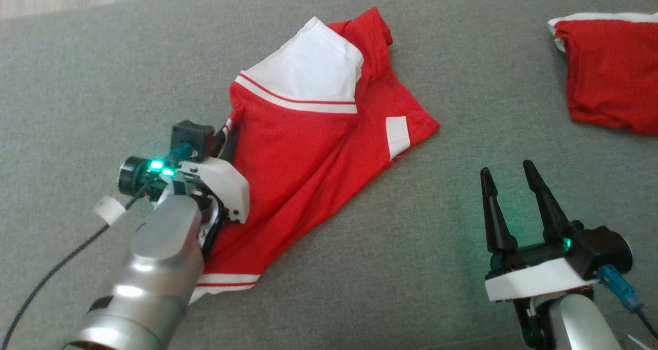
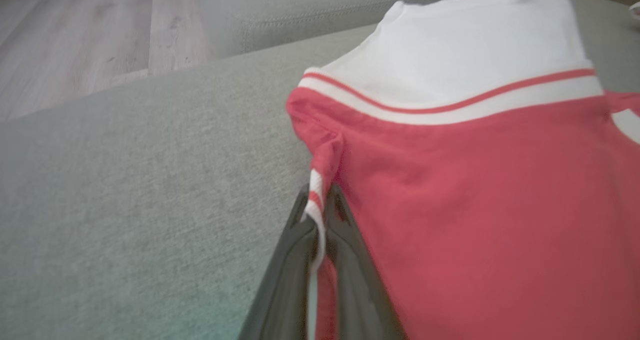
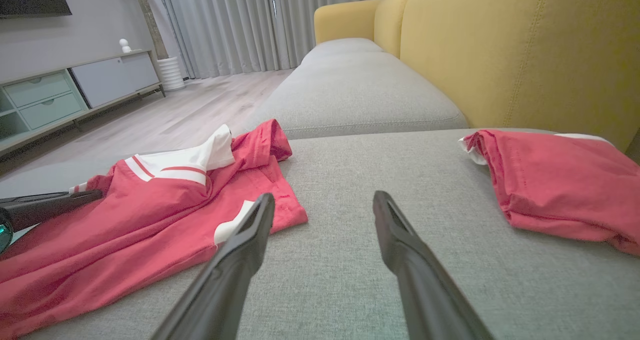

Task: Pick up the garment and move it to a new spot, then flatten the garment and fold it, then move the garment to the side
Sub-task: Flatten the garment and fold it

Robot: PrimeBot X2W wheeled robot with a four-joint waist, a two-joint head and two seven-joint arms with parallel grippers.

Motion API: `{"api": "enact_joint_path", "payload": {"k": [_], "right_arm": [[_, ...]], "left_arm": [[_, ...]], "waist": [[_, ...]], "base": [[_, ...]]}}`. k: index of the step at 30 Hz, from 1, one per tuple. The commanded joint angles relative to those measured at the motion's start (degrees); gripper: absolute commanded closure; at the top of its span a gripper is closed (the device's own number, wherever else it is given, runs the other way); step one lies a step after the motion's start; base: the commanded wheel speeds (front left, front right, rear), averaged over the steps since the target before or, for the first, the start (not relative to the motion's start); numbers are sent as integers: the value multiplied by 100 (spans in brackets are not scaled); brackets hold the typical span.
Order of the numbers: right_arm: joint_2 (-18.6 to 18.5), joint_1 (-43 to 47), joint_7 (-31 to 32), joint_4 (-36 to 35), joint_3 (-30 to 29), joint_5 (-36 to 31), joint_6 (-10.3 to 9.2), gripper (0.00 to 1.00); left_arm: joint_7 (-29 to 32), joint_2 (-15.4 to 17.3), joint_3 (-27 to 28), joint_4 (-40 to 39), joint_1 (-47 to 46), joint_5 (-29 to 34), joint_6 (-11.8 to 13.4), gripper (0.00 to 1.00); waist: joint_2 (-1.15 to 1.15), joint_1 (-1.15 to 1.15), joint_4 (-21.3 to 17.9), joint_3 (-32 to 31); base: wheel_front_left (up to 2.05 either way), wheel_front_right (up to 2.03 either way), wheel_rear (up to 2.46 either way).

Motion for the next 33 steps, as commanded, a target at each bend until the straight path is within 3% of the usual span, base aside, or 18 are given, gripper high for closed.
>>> {"api": "enact_joint_path", "payload": {"k": [1, 7, 14, 18, 23, 27, 33], "right_arm": [[-62, -133, -62, -159, 115, -7, -4, 0], [-37, -69, -62, -91, 216, 56, -4, 0], [-20, 12, -62, -64, 389, 251, -4, 0], [-19, 139, -62, -63, 412, 411, -4, 0], [-18, 213, -62, -113, 317, 486, -4, 0], [-18, 292, -62, -171, 234, 447, -4, 0], [-18, 556, -62, -186, -8, 382, -4, 0]], "left_arm": [[-233, 67, 59, -54, -277, 44, -49, 100], [-790, -46, -246, -188, -820, 280, -229, 100], [-788, -158, -805, -911, -1950, 449, -409, 100], [-613, -154, -1181, -1539, -2835, -132, -424, 100], [-621, 214, -1186, -1840, -3385, -606, -426, 100], [-660, 485, -992, -1816, -2809, -960, -408, 100], [-780, 916, -650, -1935, -408, -1811, -157, 100]], "waist": [[0, -1, -41, -112], [0, -1, -238, -519], [0, -1, -716, -897], [0, -1, -964, -1083], [0, -1, -906, -1170], [0, -1, -676, -1239], [0, -1, -191, -1393]], "base": [[0, 0, 0], [0, 0, 0], [0, 0, 0], [0, 0, 0], [0, 0, 0], [0, 0, 0], [0, 0, 0]]}}
